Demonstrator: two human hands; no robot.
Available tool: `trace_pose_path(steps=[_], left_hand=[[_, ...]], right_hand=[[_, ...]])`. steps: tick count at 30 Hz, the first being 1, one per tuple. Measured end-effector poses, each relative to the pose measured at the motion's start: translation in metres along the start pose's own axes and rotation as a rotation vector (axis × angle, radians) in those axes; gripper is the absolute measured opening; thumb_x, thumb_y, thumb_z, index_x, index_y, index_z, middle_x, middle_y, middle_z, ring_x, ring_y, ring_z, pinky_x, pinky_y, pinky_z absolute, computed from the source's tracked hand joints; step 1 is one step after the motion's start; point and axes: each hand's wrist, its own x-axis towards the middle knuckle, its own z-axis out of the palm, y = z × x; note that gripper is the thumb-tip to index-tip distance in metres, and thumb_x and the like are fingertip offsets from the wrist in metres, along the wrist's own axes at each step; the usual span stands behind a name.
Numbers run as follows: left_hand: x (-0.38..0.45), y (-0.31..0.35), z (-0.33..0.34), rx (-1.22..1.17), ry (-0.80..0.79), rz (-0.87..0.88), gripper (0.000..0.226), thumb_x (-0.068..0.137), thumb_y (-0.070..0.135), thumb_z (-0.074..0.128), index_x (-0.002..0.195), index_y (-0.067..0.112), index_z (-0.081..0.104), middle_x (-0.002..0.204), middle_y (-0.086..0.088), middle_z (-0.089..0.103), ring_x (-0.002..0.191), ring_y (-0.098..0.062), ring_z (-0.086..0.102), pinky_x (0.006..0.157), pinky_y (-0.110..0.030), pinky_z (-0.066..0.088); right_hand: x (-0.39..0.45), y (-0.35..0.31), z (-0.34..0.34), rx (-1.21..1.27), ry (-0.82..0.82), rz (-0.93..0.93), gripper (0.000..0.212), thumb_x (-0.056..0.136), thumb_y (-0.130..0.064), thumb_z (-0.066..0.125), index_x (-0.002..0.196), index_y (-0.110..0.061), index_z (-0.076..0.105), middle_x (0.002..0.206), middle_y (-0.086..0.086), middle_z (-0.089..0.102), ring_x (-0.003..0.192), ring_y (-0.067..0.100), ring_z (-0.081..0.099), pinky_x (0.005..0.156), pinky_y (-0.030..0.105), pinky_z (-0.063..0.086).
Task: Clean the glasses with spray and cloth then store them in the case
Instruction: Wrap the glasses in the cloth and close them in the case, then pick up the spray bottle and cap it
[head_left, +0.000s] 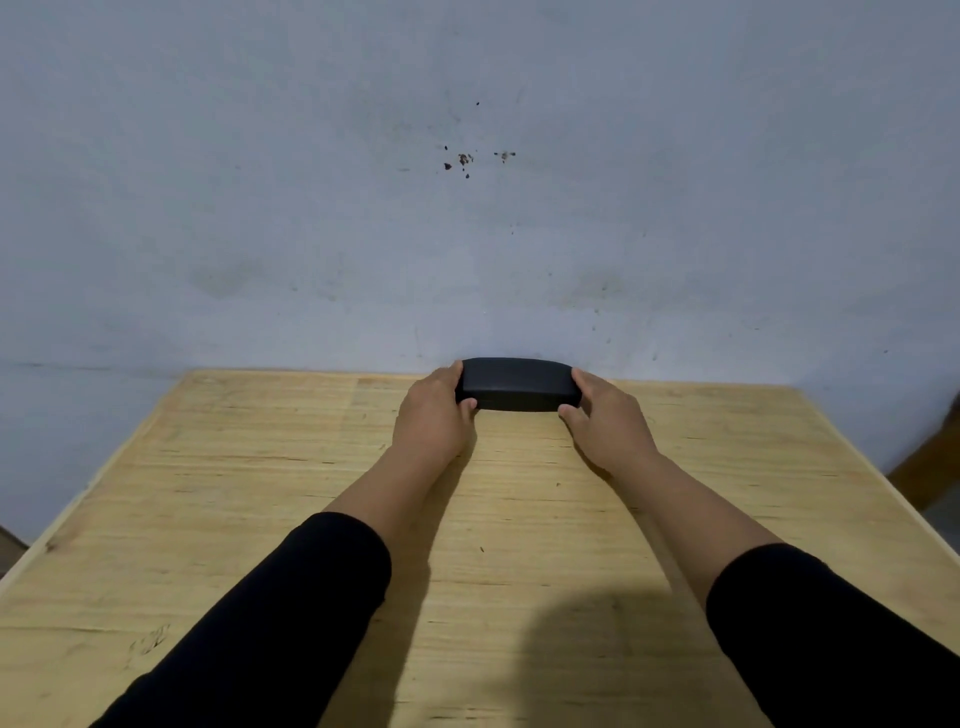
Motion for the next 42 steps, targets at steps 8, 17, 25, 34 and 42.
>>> trace_pose_path(steps=[8,17,25,34,42], left_hand=[[-0.024,0.008,-0.014,0.389,0.085,0.115,0.034,0.091,0.033,0.044,0.116,0.010,0.046,0.109,-0.005,0.056,0.099,-0.021,0.050,0.090,-0.034,0.043],[-0.055,0.031,-0.045,0.474,0.199,0.251,0.033,0.097,0.032,0.035,0.111,0.006,0.049,0.106,-0.010,0.057,0.100,-0.025,0.049,0.089,-0.034,0.039],[-0.090,0.074,-0.074,0.388,0.284,0.357,0.036,0.095,0.028,0.041,0.114,-0.002,0.050,0.111,-0.017,0.057,0.105,-0.031,0.049,0.093,-0.038,0.040],[-0.145,0.144,-0.066,0.304,0.269,0.523,0.043,0.097,0.031,0.038,0.122,-0.004,0.045,0.122,-0.020,0.052,0.118,-0.034,0.043,0.101,-0.039,0.035],[-0.204,0.197,-0.002,0.162,0.140,0.663,0.044,0.096,0.034,0.039,0.123,-0.001,0.046,0.125,-0.017,0.051,0.122,-0.030,0.040,0.101,-0.037,0.033]], right_hand=[[-0.030,0.004,-0.023,-0.409,-0.067,-0.032,0.058,0.098,-0.036,0.035,0.147,-0.011,0.018,0.155,0.007,0.021,0.142,0.022,0.019,0.113,0.037,0.025],[-0.077,-0.013,-0.055,-0.506,0.092,-0.134,0.047,0.097,-0.034,0.036,0.137,-0.008,0.034,0.140,0.008,0.041,0.129,0.021,0.038,0.104,0.031,0.036],[-0.119,-0.023,-0.102,-0.512,0.174,-0.172,0.049,0.097,-0.031,0.036,0.139,-0.006,0.032,0.143,0.009,0.038,0.133,0.020,0.032,0.102,0.029,0.035],[-0.192,-0.008,-0.175,-0.523,0.326,-0.109,0.050,0.096,-0.032,0.039,0.138,-0.005,0.035,0.144,0.011,0.038,0.135,0.022,0.031,0.101,0.036,0.036],[-0.263,0.045,-0.227,-0.527,0.438,0.012,0.051,0.095,-0.031,0.041,0.138,-0.004,0.037,0.143,0.014,0.040,0.133,0.026,0.036,0.103,0.037,0.035]])
